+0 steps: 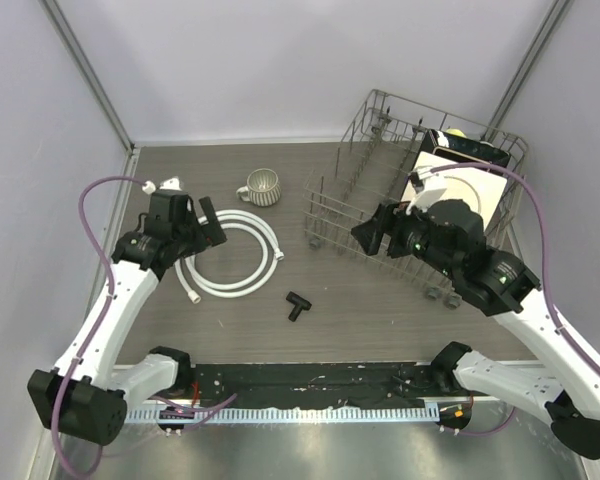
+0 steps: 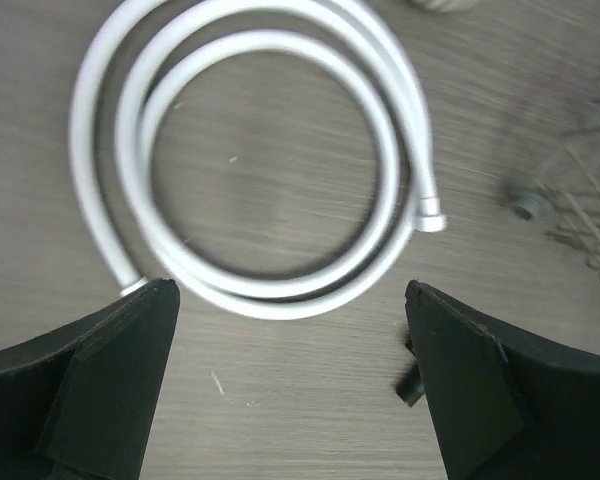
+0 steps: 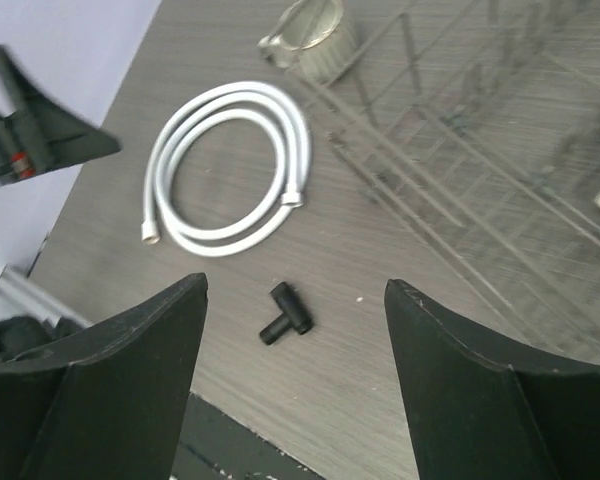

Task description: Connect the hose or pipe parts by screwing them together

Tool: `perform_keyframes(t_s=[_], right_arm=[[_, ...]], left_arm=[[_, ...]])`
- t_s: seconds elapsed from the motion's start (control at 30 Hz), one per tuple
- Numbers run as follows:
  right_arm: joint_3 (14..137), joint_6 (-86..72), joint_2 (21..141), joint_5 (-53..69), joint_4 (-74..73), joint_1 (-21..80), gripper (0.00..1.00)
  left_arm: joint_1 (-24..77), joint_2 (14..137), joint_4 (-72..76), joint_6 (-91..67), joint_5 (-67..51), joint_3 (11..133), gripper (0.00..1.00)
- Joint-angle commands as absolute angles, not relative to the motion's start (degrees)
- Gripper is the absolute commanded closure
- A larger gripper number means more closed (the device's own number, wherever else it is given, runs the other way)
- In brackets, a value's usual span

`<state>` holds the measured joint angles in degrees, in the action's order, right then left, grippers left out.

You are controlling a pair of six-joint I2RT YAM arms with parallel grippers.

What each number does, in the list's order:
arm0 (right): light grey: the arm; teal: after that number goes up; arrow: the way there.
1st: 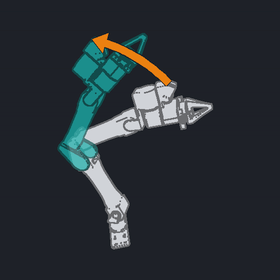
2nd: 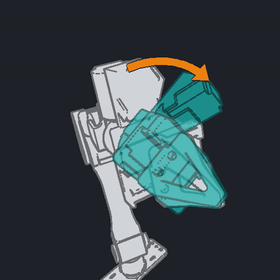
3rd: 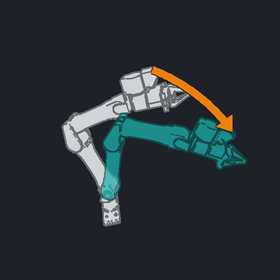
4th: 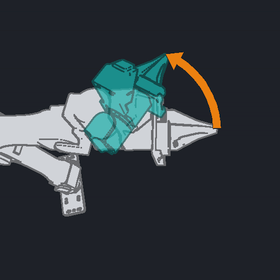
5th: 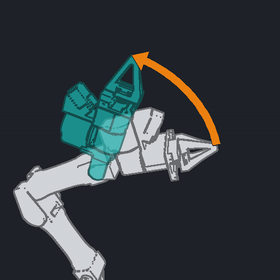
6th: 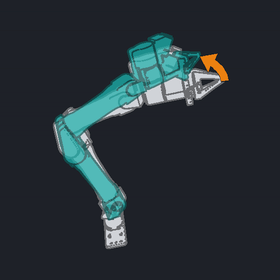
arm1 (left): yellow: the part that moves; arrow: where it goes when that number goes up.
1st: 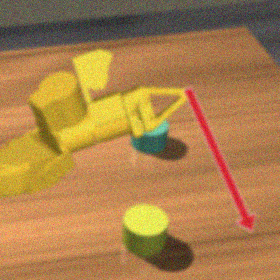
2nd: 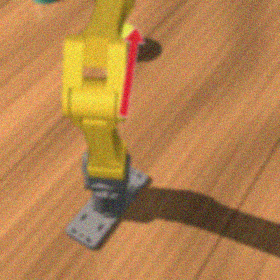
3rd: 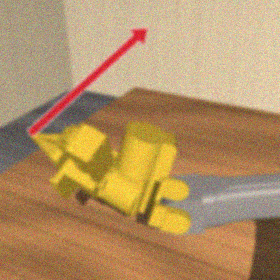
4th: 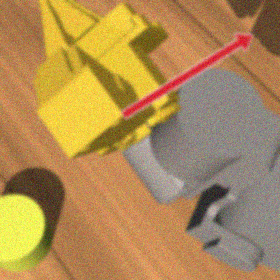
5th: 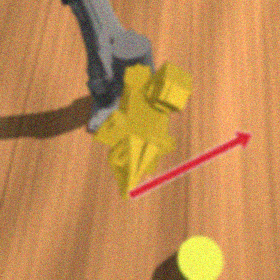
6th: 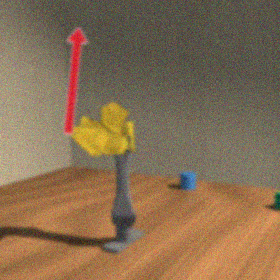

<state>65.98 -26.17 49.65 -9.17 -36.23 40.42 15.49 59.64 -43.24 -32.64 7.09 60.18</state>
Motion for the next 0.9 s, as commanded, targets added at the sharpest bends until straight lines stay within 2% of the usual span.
perform_keyframes(t_s=[0.0,0.07,0.17,0.37,0.47,0.57,0.73,0.87], right_arm=[[69.5,-23.64,53.94,3.16,-30.41,41.04,0.25],[71.97,-23.73,56.5,1.86,-31.11,43.06,0.25],[74.62,-23.29,59.23,-3.13,-29.98,47.62,0.26],[74.36,-24.26,61.26,-3.96,-27.07,50.97,0.26],[73.74,-24.61,61.35,-4.22,-26.63,51.15,0.26],[72.86,-24.52,61.17,-3.69,-26.11,51.5,0.26],[71.89,-25.22,64.68,-9.65,-28.03,51.76,0.27],[74.87,-24.7,72.06,-10.46,-30.58,54.04,0.34]], left_arm=[[4.72,57.84,-45.8,-39.1,5.83,55.58,0.0],[-2.34,56.35,-42.11,-42.52,-3.11,51.26,0.0],[-5.71,60.09,-42.36,-47.62,1.56,46.06,0.04],[-8.26,71.89,-48.43,-47.2,2.37,46.67,0.04],[-8.26,69.97,-47.03,-49.39,3.6,44.74,0.08],[-8.26,66.28,-45.27,-52.11,6.15,41.93,0.18],[-8.26,65.3,-44.65,-53.61,5.89,39.99,0.19],[-8.17,63.55,-42.98,-56.51,5.27,37.27,0.23]])
